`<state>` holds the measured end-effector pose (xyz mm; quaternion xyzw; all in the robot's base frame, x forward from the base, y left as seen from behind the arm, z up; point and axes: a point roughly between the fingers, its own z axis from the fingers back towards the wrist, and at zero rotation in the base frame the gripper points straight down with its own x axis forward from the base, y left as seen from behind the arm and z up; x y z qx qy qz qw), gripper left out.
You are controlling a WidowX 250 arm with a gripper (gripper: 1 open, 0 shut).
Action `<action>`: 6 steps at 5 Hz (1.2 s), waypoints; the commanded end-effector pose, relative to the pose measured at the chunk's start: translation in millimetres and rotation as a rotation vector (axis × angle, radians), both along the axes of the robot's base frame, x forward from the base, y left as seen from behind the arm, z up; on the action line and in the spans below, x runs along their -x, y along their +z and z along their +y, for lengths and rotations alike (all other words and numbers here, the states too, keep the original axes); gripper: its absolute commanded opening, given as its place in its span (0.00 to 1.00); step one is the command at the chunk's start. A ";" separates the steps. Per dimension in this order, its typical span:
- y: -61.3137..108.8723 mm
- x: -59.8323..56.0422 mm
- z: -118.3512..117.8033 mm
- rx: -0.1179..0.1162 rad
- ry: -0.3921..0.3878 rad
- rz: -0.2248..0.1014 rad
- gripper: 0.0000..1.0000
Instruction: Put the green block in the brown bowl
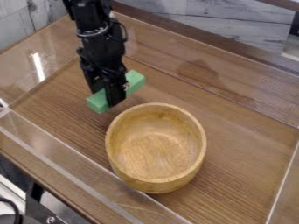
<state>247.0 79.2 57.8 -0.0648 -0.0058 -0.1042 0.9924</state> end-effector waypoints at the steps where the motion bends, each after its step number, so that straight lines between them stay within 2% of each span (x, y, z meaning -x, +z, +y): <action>1: 17.6 -3.7 -3.0 -0.021 0.000 -0.060 0.00; 6: 28.4 4.5 -17.3 -0.018 0.043 -0.060 0.00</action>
